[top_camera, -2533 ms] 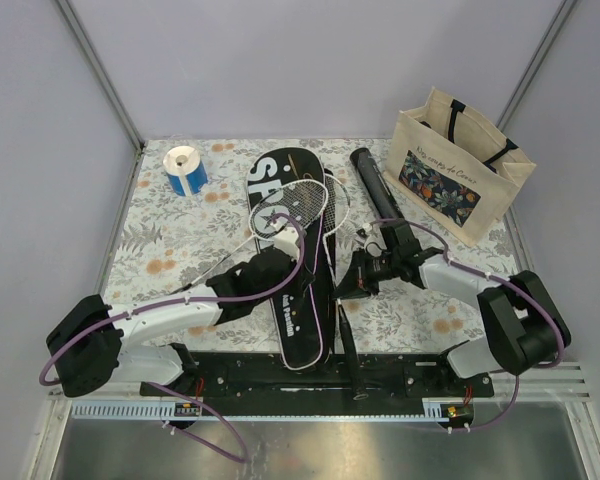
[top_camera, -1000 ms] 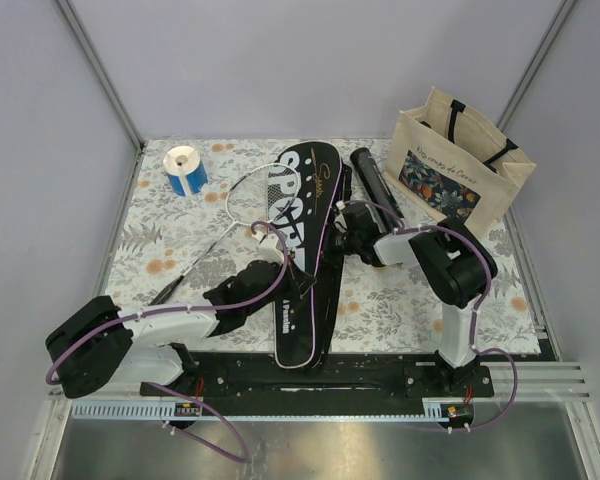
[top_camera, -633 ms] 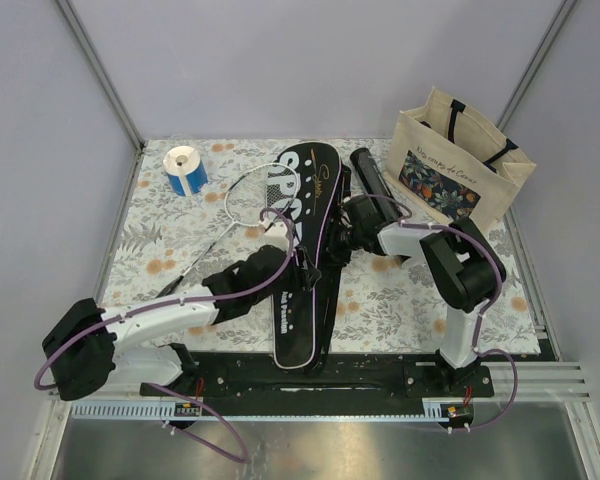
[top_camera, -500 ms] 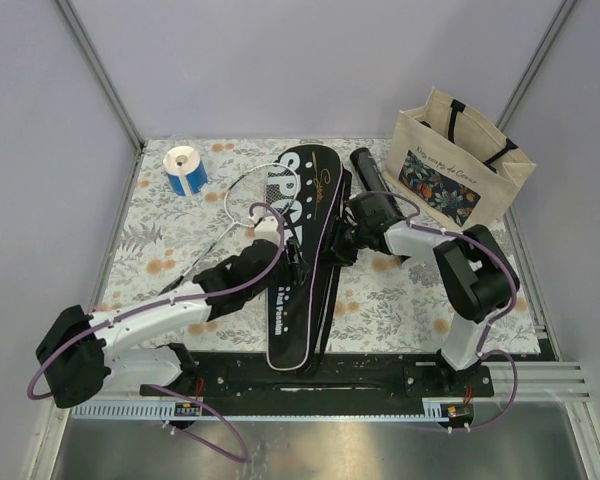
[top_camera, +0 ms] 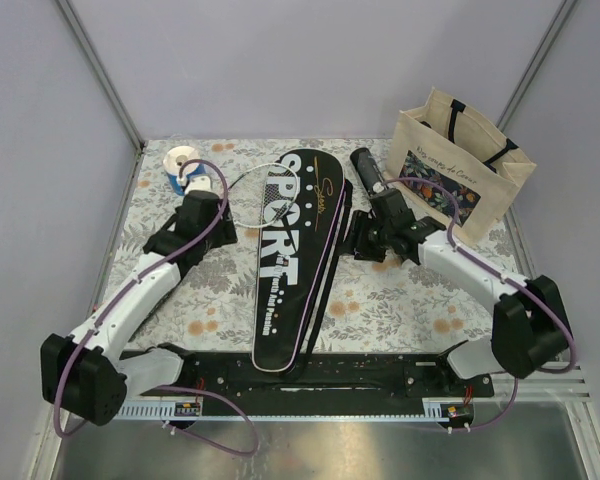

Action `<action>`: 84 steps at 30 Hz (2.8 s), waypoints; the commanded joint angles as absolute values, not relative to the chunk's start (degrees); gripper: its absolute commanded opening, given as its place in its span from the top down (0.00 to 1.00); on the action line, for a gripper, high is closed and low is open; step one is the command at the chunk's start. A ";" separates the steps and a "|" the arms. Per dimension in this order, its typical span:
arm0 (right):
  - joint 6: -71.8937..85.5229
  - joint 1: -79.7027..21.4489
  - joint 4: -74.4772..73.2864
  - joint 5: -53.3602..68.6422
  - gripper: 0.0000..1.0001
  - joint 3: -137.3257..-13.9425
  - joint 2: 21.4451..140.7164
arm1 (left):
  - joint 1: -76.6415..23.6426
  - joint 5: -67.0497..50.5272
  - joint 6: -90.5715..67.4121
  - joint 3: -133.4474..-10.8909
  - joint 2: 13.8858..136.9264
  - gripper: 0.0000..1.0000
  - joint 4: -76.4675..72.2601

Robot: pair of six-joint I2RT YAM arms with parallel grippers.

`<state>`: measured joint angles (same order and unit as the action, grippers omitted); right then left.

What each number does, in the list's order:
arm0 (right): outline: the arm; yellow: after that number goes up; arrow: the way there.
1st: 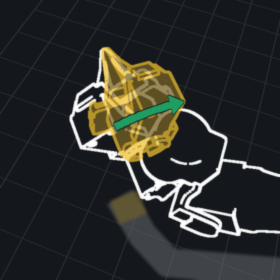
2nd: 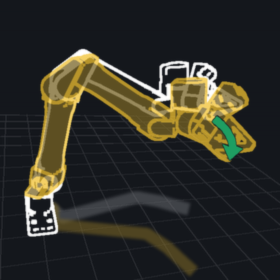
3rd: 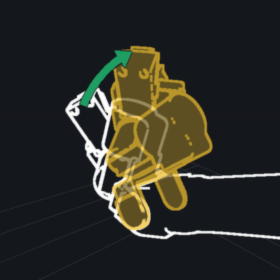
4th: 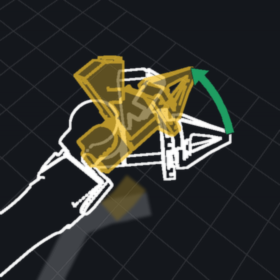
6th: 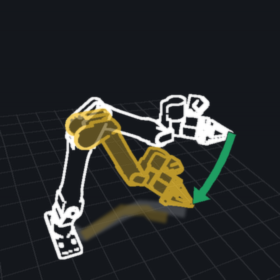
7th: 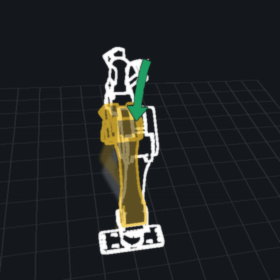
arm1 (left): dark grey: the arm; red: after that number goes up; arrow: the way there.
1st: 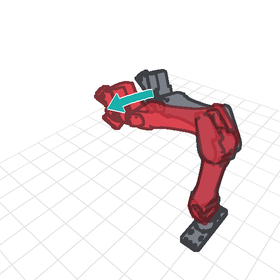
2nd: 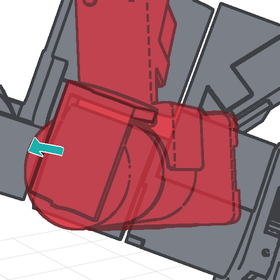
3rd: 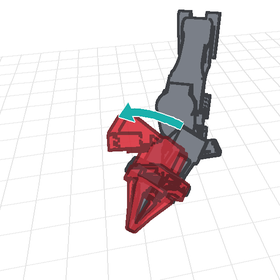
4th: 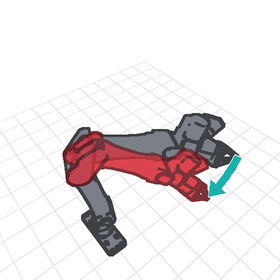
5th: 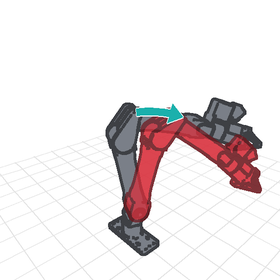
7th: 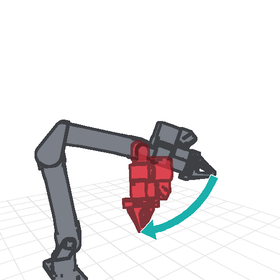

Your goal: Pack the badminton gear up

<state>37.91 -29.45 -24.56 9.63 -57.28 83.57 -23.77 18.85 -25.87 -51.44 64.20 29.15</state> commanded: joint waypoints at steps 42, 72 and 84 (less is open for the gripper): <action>36.99 -29.36 -16.53 20.74 0.40 -42.11 52.47 | -9.58 6.34 -7.63 -70.31 95.64 1.00 39.63; 45.70 -48.34 14.06 15.03 0.32 -40.25 69.86 | -22.76 -10.28 -51.67 -56.43 69.26 1.00 11.69; 43.33 -51.06 14.67 14.24 0.62 -43.24 76.99 | -27.51 -8.70 -55.55 -55.29 70.14 1.00 11.78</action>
<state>44.77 -50.46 11.29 15.57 -41.04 76.20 -26.92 -8.58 -52.47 -55.92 71.09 16.71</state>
